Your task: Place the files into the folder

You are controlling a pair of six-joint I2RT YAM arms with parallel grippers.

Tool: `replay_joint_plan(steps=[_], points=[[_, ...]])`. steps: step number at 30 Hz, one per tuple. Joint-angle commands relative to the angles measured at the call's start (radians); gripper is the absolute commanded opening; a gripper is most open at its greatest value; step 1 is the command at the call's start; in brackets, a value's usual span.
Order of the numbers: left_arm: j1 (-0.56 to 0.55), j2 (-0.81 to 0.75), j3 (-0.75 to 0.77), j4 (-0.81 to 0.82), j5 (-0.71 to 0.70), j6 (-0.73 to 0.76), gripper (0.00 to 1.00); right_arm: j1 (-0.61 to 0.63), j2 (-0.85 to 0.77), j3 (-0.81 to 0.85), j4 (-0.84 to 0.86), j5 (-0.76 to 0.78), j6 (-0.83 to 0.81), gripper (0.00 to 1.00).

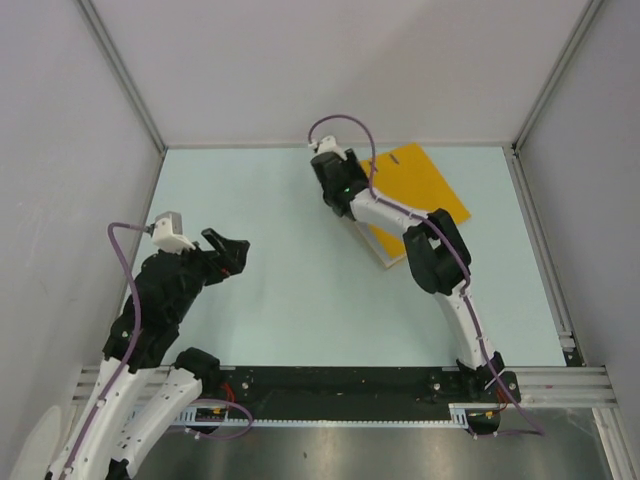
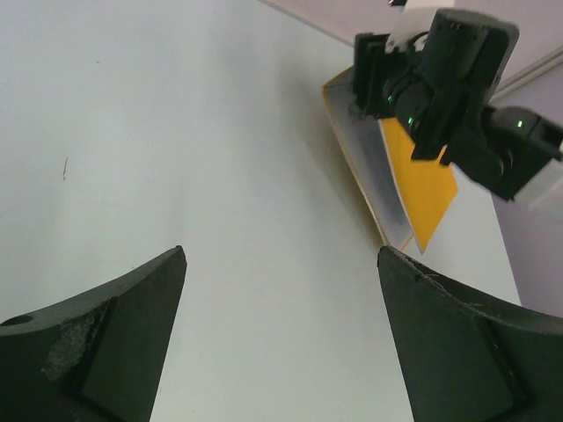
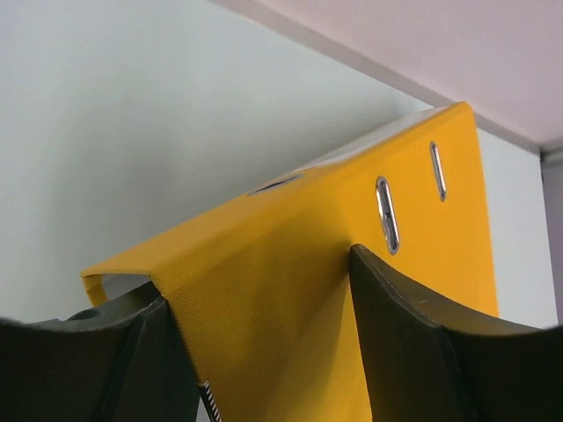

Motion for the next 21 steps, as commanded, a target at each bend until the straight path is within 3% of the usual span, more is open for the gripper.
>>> replay_joint_plan(steps=[1,6,10,16,21], points=[[0.007,0.051,0.003,0.078,0.027,0.021,0.96,-0.14,0.131,0.157,-0.222,-0.029,0.246,0.65],[0.01,0.098,-0.017,0.124,0.067,0.012,0.96,-0.266,0.221,0.321,-0.312,-0.058,0.281,0.74],[0.016,0.135,-0.022,0.15,0.113,-0.003,0.96,-0.278,0.234,0.435,-0.408,-0.19,0.266,0.99],[0.021,0.143,-0.028,0.17,0.173,-0.045,0.96,-0.18,0.087,0.474,-0.54,-0.184,0.249,1.0],[0.032,0.131,0.013,0.147,0.243,-0.056,0.96,-0.063,-0.197,0.367,-0.643,-0.167,0.321,1.0]])
